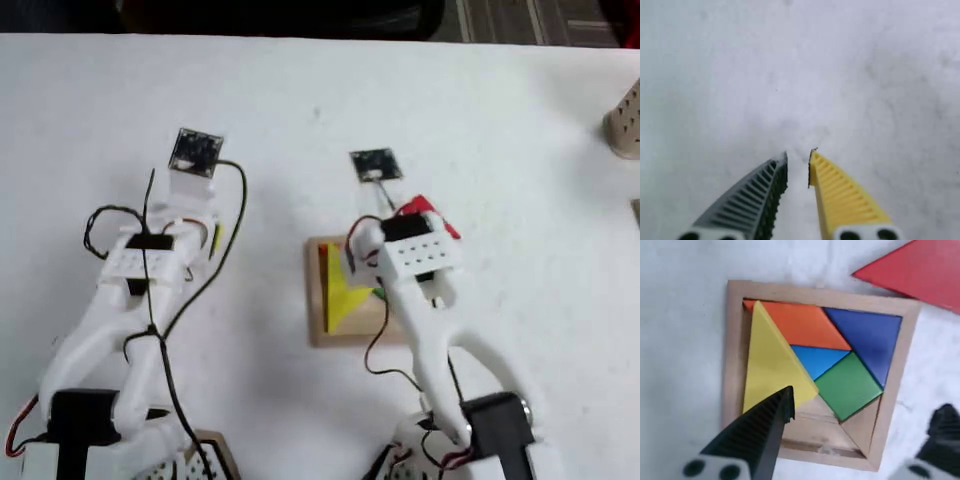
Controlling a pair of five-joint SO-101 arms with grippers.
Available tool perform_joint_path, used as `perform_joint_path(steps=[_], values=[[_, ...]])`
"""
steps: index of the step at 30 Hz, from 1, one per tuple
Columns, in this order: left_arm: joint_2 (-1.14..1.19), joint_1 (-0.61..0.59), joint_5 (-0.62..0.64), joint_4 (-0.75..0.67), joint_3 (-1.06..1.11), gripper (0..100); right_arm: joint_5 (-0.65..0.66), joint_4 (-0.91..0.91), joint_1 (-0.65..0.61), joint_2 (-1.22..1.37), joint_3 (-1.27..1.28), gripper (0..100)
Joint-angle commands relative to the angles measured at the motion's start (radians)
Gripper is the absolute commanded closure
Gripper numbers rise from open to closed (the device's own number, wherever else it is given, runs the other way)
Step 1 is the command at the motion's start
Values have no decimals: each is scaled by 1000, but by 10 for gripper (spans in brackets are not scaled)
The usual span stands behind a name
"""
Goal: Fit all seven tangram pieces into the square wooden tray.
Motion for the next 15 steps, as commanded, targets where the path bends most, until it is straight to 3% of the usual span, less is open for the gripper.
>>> perform_joint_path(steps=[1,3,7,15], values=[[-15,-2,-8,-21,-11,894,75,-28,21,-61,-48,850],[-15,-2,-8,-21,-9,894,126,-53,21,-61,-48,991],[-15,-2,-8,-20,-9,894,130,-81,30,-58,-35,911],[-16,-1,-8,-21,2,894,143,-315,28,-58,106,974]])
